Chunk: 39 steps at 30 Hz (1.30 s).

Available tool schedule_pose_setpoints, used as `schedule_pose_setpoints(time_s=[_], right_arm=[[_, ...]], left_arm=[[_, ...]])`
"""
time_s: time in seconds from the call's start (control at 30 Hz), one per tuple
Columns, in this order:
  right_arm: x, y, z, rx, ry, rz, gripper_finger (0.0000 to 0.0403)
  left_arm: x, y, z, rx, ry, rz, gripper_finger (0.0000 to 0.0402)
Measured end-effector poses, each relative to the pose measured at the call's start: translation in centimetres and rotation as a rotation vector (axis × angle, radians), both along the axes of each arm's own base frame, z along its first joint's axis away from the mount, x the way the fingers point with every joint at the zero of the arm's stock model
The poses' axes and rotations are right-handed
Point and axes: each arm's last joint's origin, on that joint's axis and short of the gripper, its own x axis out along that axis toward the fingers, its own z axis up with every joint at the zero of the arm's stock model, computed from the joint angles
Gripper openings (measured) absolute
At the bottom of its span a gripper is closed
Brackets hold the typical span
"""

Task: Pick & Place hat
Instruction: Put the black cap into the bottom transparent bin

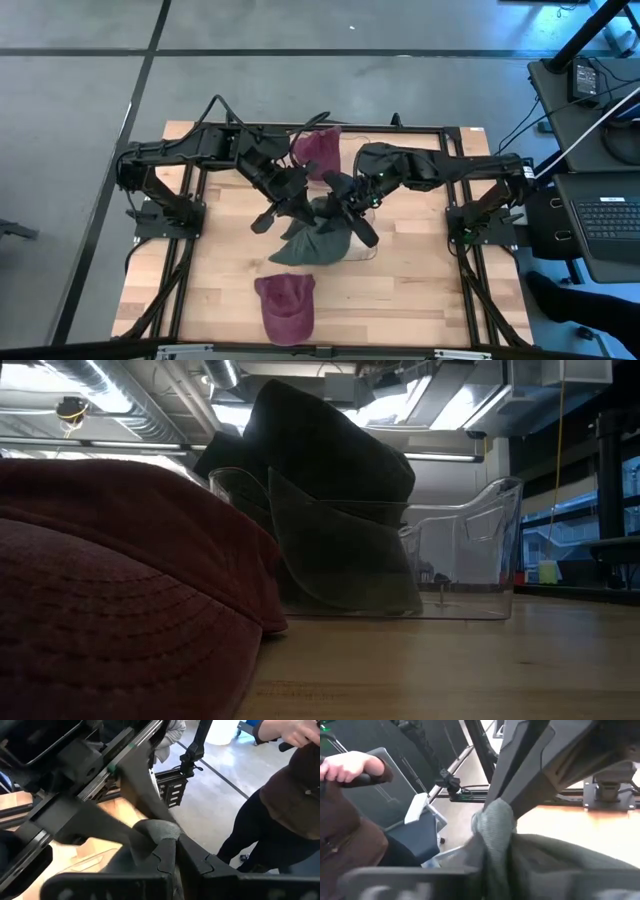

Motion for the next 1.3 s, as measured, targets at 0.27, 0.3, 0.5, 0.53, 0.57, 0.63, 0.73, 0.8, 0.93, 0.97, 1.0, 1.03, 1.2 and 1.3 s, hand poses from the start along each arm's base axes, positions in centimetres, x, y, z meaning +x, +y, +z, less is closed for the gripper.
schedule_pose_setpoints(time_s=[0.27, 0.3, 0.5, 0.53, 0.57, 0.63, 0.73, 0.8, 0.93, 0.97, 1.0, 1.03, 1.2, 1.3], right_arm=[[-0.7, 0.0, 0.4, -0.056, -0.020, -0.031, 0.0012], [-0.9, -0.1, 0.5, -0.063, -0.019, -0.030, 0.0010], [-2.6, 0.0, 1.0, -0.122, 0.018, -0.081, 0.0009], [-2.9, 0.0, 1.1, -0.137, 0.021, -0.097, 0.0009], [-3.3, 0.0, 1.3, -0.152, 0.019, -0.109, 0.0009], [-4.2, 0.2, 1.8, -0.184, 0.016, -0.129, 0.0009], [-5.8, 0.6, 2.6, -0.216, -0.004, -0.146, 0.0009], [-7.0, 1.0, 3.2, -0.232, -0.008, -0.166, 0.0009], [-8.7, 2.3, 2.5, -0.293, 0.001, -0.239, 0.0009], [-9.0, 2.5, 2.2, -0.300, 0.004, -0.251, 0.0009], [-9.4, 2.7, 2.0, -0.301, -0.005, -0.256, 0.0009], [-9.7, 3.0, 1.8, -0.302, -0.030, -0.254, 0.0009], [-11.0, 3.7, -0.6, -0.299, -0.197, -0.219, 0.0008], [-11.9, 3.7, -3.8, -0.266, -0.239, -0.221, 0.0008]], left_arm=[[0.0, 0.0, 0.1, -0.023, 0.008, 0.019, 0.0034], [0.0, 0.0, 0.1, -0.027, 0.010, 0.022, 0.0041], [-1.7, 0.6, 2.2, 0.013, -0.113, 0.121, 0.0105], [-2.4, 0.7, 2.7, 0.031, -0.133, 0.163, 0.0114], [-2.9, 0.9, 3.0, 0.041, -0.138, 0.201, 0.0122], [-3.9, 1.1, 3.4, 0.048, -0.156, 0.265, 0.0134], [-5.2, 1.1, 3.4, 0.028, -0.169, 0.285, 0.0144], [-5.9, 1.1, 3.0, 0.006, -0.197, 0.291, 0.0147], [-6.4, 1.2, 0.9, -0.020, -0.230, 0.321, 0.0147], [-6.5, 1.2, 0.3, -0.033, -0.238, 0.326, 0.0146], [-6.6, 1.2, -0.1, -0.046, -0.252, 0.330, 0.0145], [-6.8, 1.3, -0.6, -0.054, -0.260, 0.337, 0.0144], [-7.5, 1.7, -2.7, -0.062, -0.277, 0.415, 0.0145], [-7.9, 1.9, -3.3, -0.082, -0.278, 0.489, 0.0147]])
